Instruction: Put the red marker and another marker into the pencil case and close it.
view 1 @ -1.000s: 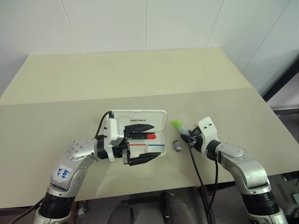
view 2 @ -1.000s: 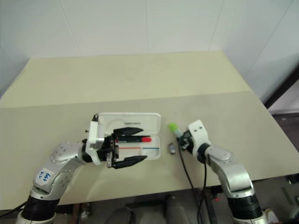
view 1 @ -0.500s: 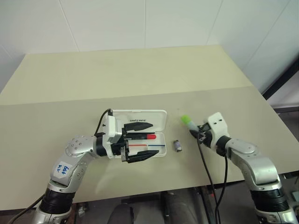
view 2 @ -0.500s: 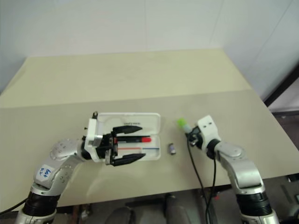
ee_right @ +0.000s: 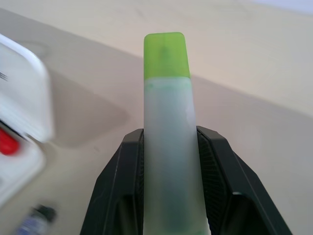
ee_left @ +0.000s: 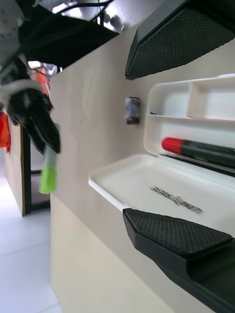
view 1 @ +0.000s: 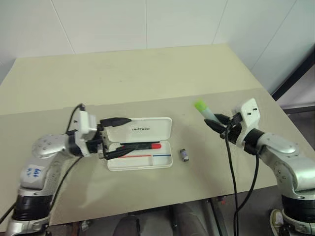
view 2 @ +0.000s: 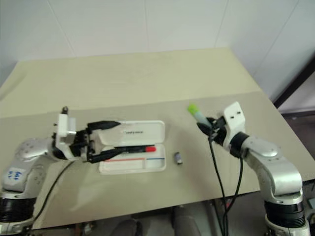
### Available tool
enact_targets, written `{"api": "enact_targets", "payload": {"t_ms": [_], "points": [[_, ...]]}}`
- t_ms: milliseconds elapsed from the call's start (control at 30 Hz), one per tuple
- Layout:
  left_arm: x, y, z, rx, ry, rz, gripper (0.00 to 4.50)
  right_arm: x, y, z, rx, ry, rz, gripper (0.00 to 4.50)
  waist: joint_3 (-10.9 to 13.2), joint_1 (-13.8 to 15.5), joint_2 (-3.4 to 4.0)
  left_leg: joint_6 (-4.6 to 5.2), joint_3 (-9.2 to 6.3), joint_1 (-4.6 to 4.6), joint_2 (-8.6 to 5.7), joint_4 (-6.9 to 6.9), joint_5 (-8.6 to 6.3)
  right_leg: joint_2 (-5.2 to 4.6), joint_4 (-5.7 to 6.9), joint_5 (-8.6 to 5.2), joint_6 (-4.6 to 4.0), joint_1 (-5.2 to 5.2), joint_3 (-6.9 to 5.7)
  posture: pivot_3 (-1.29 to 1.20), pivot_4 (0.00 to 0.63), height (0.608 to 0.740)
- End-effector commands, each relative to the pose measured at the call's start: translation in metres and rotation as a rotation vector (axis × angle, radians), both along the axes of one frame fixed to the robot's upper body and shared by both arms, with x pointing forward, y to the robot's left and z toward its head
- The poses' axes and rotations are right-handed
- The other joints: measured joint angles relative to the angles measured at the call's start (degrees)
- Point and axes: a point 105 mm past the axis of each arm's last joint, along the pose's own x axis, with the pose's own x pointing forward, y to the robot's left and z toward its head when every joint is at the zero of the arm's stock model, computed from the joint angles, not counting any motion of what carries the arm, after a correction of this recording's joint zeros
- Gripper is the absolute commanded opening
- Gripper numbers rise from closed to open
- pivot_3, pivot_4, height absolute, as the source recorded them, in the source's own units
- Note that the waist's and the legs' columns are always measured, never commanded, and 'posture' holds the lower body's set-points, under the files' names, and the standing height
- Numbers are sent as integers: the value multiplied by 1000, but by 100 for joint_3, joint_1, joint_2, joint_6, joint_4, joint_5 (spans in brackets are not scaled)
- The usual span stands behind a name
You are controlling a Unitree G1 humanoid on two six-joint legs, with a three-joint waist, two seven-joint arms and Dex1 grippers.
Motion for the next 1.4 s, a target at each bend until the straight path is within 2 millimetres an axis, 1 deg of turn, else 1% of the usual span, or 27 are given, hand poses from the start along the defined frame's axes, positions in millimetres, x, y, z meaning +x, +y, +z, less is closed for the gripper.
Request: {"api": "enact_targets", "payload": {"t_ms": [33,167,300,400,500,600,733,833,967,1033,1133,1200,1300,1400], "points": [[-14,8,7,16,-19,-19,4500,-14,15,17,-11,-34,114,1099,1,2,1,1,0,-3,1,0,-3,-1,1,0,0,0,-2,0,150,740],[-25,13,4,27,-2,-28,4500,-30,28,18,-32,5,232,1099,2,14,2,-4,-1,-10,5,0,-17,-13,-6,-4,2,-4,-10,0,150,740],[-33,16,2,31,12,-20,4500,-42,33,16,-53,41,305,1099,2,32,3,-10,-5,-17,4,1,-27,-21,-20,-6,6,-6,-15,0,150,740],[-40,19,1,40,23,-19,4500,-57,38,17,-65,73,394,1099,2,37,3,-8,-4,-18,3,0,-32,-25,-29,-6,8,-6,-15,0,150,740],[-44,22,0,47,36,-17,4500,-72,47,18,-71,106,488,1099,2,34,3,-7,-3,-18,5,1,-36,-25,-33,-6,8,-6,-18,0,150,740],[-46,25,0,51,41,-15,4500,-78,53,15,-93,134,546,1099,3,35,4,-7,0,-16,5,1,-37,-24,-32,-7,8,-6,-18,0,150,740],[-45,32,-1,67,46,-11,4500,-62,73,-5,-121,163,556,1099,3,-1,0,-7,25,-2,5,6,-37,-21,-41,-10,3,-5,-13,0,150,740],[-46,33,-1,69,48,-18,4500,-61,80,-11,-133,160,585,1099,5,4,3,-7,29,0,6,8,-37,-16,-34,-13,-2,-8,-16,0,150,740],[-48,35,-2,71,58,-31,4500,-61,107,-22,-126,174,672,1099,5,1,2,-7,29,-6,7,9,-37,-16,-17,-13,-2,-14,-16,0,150,740],[-48,36,-3,73,60,-32,4500,-58,116,-24,-129,168,694,1099,4,-11,2,-8,29,-4,9,9,-37,-16,1,-13,-2,-17,-13,0,150,740],[-49,38,-4,76,63,-35,4500,-53,129,-34,-163,176,709,1099,4,-5,2,-8,28,-7,9,9,-37,-17,6,-13,-3,-24,-15,0,150,740],[-50,38,-4,76,65,-37,4500,-52,139,-41,-202,171,749,1099,4,-5,2,-8,26,-13,9,9,-37,-20,10,-13,-3,-31,-15,0,150,740],[-49,39,-4,76,63,-37,4500,-49,149,-46,-231,160,783,1099,4,-5,2,-9,25,-19,9,9,-37,-22,14,-13,-3,-42,-18,0,150,740],[-49,38,-4,73,58,-33,4500,-47,160,-48,-263,134,823,1099,4,-5,1,-12,22,-40,1,16,-38,-36,48,-13,-4,-84,-19,0,150,740]]}}
